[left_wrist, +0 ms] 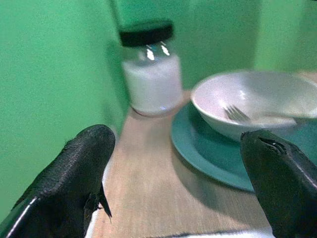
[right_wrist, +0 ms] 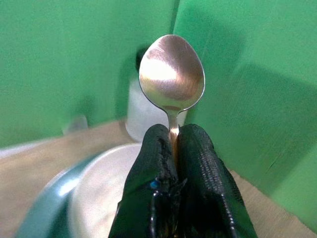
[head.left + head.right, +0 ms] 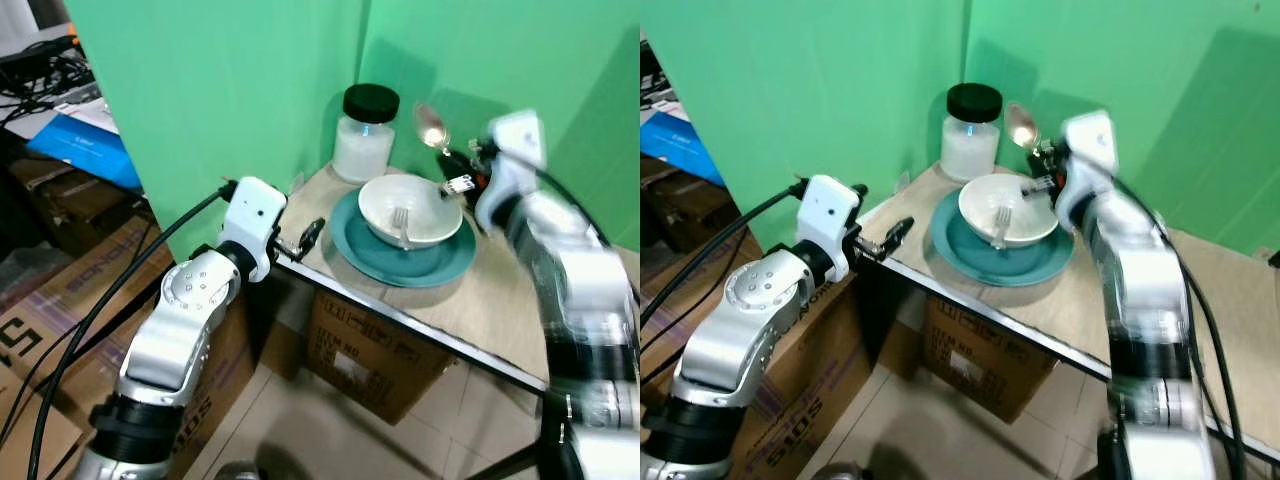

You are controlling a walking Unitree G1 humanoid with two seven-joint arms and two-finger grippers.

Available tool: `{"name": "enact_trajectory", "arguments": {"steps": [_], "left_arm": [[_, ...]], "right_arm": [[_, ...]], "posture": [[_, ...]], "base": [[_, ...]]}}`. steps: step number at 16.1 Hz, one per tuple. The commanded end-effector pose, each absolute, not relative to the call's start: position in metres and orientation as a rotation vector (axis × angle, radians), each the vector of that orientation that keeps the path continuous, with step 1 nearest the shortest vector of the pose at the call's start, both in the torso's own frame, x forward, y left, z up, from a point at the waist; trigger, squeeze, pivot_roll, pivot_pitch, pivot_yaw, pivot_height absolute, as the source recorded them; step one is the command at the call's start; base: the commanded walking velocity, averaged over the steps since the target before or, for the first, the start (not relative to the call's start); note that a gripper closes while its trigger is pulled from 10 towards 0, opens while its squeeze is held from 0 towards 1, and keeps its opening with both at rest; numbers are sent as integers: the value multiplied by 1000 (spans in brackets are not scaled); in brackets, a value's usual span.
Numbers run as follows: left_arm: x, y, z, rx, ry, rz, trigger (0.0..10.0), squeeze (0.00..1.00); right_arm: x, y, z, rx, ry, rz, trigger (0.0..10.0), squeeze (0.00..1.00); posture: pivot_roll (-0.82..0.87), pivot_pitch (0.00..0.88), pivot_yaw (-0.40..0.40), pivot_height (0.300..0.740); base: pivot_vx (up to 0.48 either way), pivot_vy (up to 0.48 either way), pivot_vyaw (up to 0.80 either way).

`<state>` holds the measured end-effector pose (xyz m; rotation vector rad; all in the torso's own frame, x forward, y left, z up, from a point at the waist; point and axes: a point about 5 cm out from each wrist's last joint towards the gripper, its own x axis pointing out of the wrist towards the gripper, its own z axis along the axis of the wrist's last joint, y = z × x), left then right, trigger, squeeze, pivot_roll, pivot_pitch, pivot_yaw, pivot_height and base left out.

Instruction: Setting the table

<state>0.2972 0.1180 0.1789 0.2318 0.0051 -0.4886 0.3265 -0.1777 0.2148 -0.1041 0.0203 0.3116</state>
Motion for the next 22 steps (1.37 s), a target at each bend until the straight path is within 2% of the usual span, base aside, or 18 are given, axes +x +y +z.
{"name": "enact_trajectory", "arguments": {"steps": [1,2,3,7,11,15,22], "left_arm": [[294,117,182,214,-21,-459,10000,0],[292,114,182,199,-24,-450,10000,0],[291,111,182,194,-29,-446,10000,0],[297,112,185,208,-58,-383,10000,0],[295,121,187,210,-77,-299,10000,0],[292,124,183,205,-58,-283,10000,0],[283,138,178,213,-53,-210,10000,0]], "right_arm": [[301,-176,229,-28,-110,265,0,0],[281,-176,222,8,-146,192,3255,0],[270,-174,216,1,-140,151,10000,0],[254,-168,211,8,-128,113,10000,0],[255,-165,206,-26,-102,77,10000,0],[252,-176,200,-37,-65,-16,10000,0],[246,-164,181,26,6,40,10000,0]], "posture": [[18,0,-31,740],[3,0,-13,740],[-3,0,-7,740],[0,0,-12,740],[14,0,-37,740],[27,0,-39,740],[78,0,-82,740]], "base": [[0,0,0],[0,0,0],[0,0,0],[0,0,0],[0,0,-800],[0,0,-800],[0,0,-800]]}}
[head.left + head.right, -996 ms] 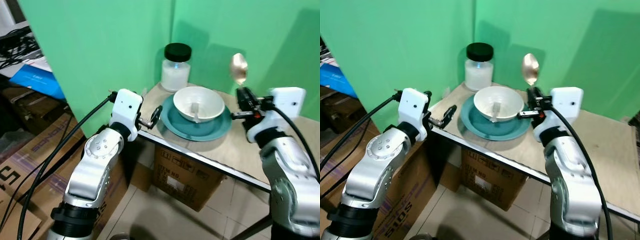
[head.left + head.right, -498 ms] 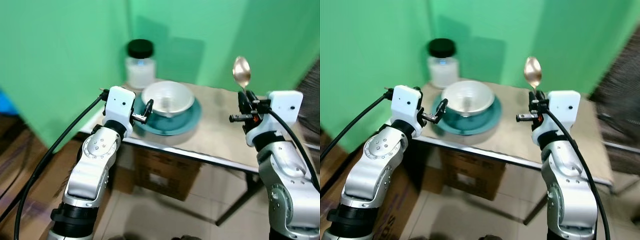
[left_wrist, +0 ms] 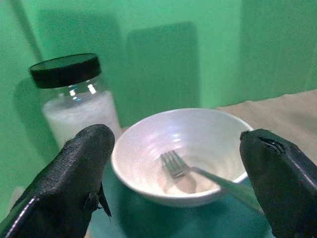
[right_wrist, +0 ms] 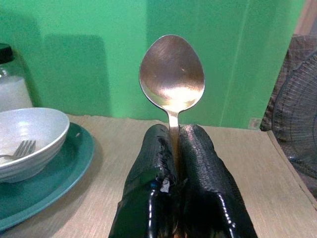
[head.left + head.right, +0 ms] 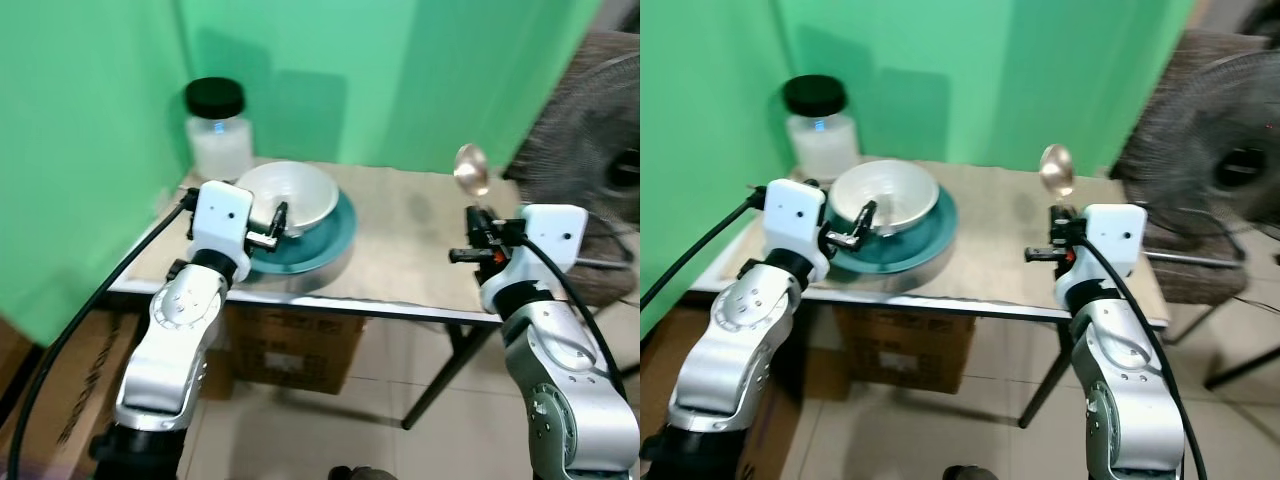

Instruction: Setting the table

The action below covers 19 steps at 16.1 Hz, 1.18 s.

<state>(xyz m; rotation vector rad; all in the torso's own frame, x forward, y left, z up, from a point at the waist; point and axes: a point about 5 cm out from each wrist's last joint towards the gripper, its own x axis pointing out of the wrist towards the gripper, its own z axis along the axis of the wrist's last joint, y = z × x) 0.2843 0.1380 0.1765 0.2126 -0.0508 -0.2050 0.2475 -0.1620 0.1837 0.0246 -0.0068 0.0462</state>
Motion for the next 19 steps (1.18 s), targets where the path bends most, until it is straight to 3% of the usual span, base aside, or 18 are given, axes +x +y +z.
{"name": "enact_trajectory", "arguments": {"steps": [1,6,8,11,19], "left_arm": [[281,137,178,206,-55,-213,10000,0],[279,141,181,216,-55,-188,10000,0],[278,138,178,208,-41,-206,10000,0],[282,132,181,198,-50,-216,10000,0],[286,134,187,237,-76,-246,10000,0]], "right_arm": [[247,-167,178,24,14,32,10000,0],[248,-160,174,80,32,89,10000,0],[244,-161,171,66,30,61,10000,0],[243,-164,169,35,30,40,10000,0],[250,-170,175,65,-23,-17,10000,0]], "posture": [[84,0,-87,740],[106,0,-99,740],[88,0,-82,740],[92,0,-84,740],[104,0,-73,740]], "base": [[0,0,-800],[0,0,-800],[0,0,-800],[0,0,0],[0,0,-800]]}}
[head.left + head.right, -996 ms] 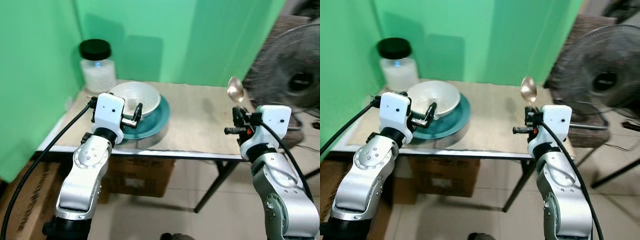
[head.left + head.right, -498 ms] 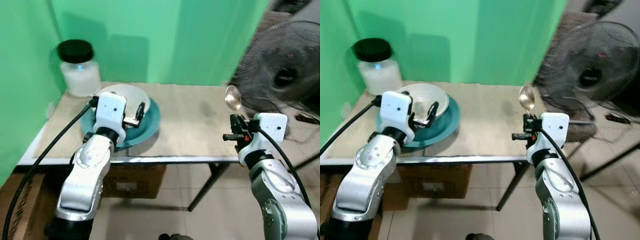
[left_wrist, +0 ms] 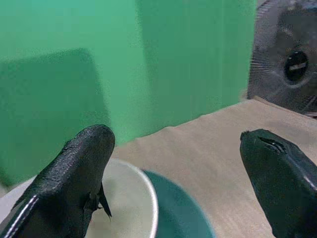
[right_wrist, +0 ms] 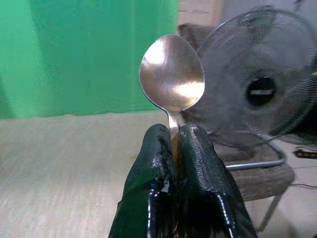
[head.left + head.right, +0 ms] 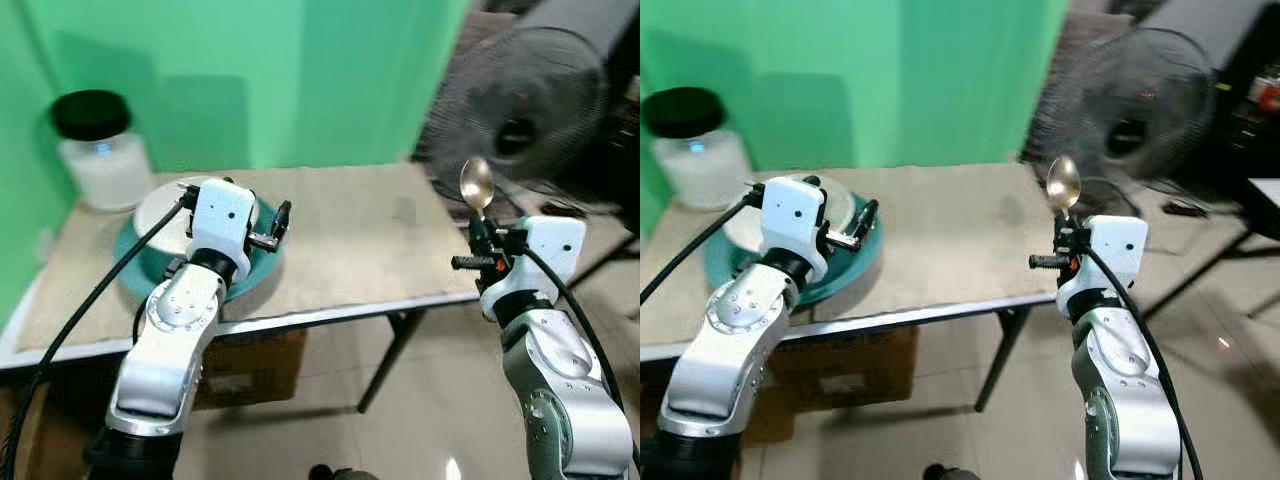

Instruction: Setting the table

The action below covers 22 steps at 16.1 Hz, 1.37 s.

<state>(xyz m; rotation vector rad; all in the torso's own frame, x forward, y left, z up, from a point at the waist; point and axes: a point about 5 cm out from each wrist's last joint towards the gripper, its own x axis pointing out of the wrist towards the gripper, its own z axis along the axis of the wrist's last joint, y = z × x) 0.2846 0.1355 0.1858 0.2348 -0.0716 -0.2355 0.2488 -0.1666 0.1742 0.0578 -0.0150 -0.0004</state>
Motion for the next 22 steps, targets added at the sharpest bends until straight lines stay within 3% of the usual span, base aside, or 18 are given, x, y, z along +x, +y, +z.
{"name": "enact_trajectory", "arguments": {"steps": [1,18,22], "left_arm": [[287,134,188,237,-82,-244,10000,0],[295,134,191,258,-100,-254,10000,0],[297,135,190,232,-87,-243,10000,0]], "right_arm": [[250,-169,176,70,-28,-18,10000,0],[251,-169,172,79,17,-57,10000,0],[251,-169,171,75,31,-71,10000,0]], "posture": [[103,0,-70,740],[76,0,-48,740],[71,0,-44,740]], "base": [[0,0,-800],[0,-250,-800],[0,0,-800]]}}
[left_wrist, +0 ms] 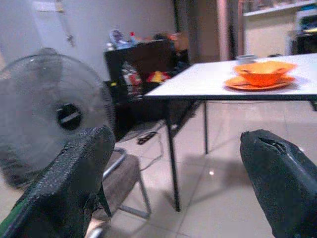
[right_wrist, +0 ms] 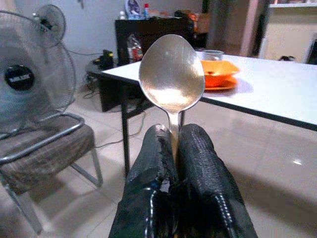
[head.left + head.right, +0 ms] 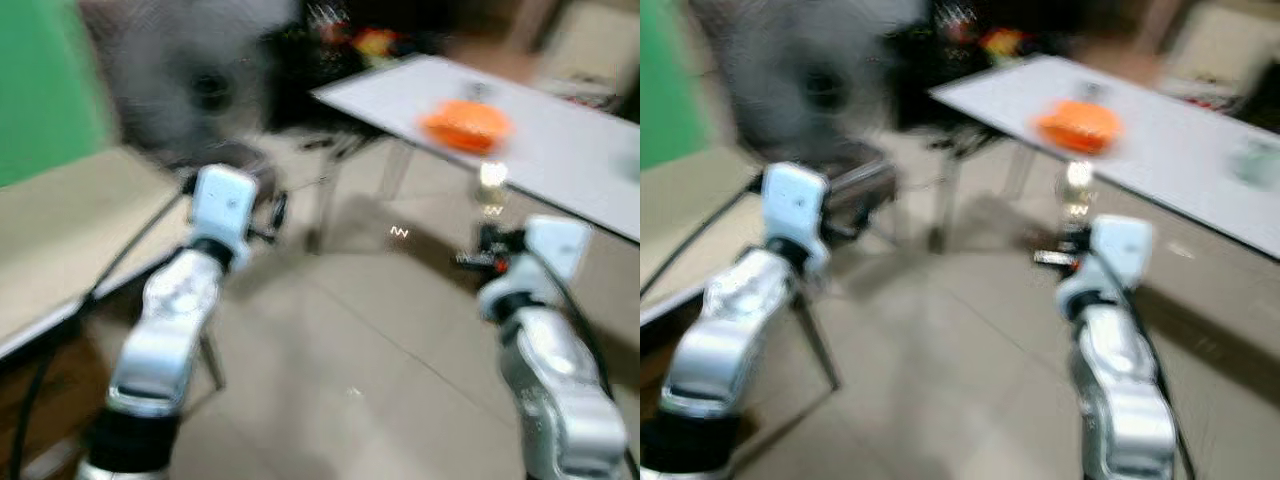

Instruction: Setting the table

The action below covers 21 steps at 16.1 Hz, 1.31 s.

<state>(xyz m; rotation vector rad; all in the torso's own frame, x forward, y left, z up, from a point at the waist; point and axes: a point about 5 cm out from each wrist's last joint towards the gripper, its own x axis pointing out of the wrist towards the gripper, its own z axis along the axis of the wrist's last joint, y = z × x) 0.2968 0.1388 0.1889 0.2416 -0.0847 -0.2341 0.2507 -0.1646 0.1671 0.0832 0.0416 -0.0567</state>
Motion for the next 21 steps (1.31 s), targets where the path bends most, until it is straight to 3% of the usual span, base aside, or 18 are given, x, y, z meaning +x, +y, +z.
{"name": "enact_trajectory", "arguments": {"steps": [1,7,17,21], "left_arm": [[298,135,189,227,-76,-241,10000,0],[301,135,188,179,-67,-255,10000,0],[301,135,187,183,-68,-265,10000,0],[302,136,187,186,-70,-265,10000,0]], "right_arm": [[251,-169,171,65,28,-72,10000,0],[254,-165,172,11,17,-45,10000,0],[255,-166,170,18,29,-50,10000,0],[257,-167,169,19,32,-45,10000,0]], "posture": [[71,0,-44,740],[65,0,-44,740],[69,0,-54,740],[69,0,-54,740]], "base": [[0,0,-494],[209,0,0],[325,0,-773],[322,0,0]]}}
